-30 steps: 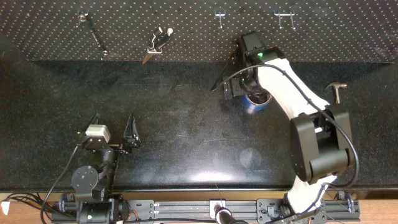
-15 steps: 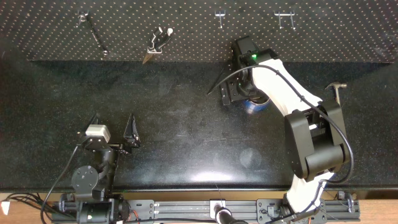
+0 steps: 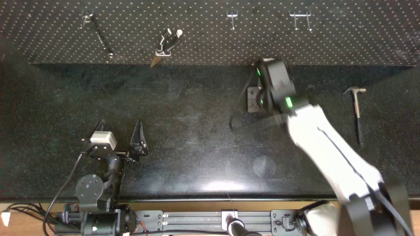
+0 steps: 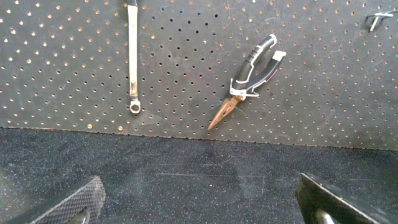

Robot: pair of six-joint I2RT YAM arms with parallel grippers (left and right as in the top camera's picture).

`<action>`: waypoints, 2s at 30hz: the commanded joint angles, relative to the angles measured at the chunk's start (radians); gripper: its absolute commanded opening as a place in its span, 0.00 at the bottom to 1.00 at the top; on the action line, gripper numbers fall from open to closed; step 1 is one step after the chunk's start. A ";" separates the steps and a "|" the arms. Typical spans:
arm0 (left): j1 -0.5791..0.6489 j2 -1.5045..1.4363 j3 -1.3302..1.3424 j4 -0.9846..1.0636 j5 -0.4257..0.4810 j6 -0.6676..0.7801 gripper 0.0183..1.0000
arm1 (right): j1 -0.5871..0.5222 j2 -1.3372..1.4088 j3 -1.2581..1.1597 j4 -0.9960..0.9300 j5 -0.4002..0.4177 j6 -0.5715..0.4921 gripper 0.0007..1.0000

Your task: Place Tools Onto Pegboard

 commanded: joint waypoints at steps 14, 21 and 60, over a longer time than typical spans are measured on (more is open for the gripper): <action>0.004 -0.008 -0.002 -0.003 0.014 0.013 0.99 | 0.172 0.008 0.394 0.237 0.019 0.131 0.07; 0.004 -0.008 -0.002 -0.003 0.014 0.013 1.00 | 0.164 0.135 0.435 0.346 0.046 0.277 0.07; 0.004 -0.008 -0.002 -0.003 0.014 0.013 1.00 | 0.132 0.243 0.507 0.390 -0.003 0.342 0.43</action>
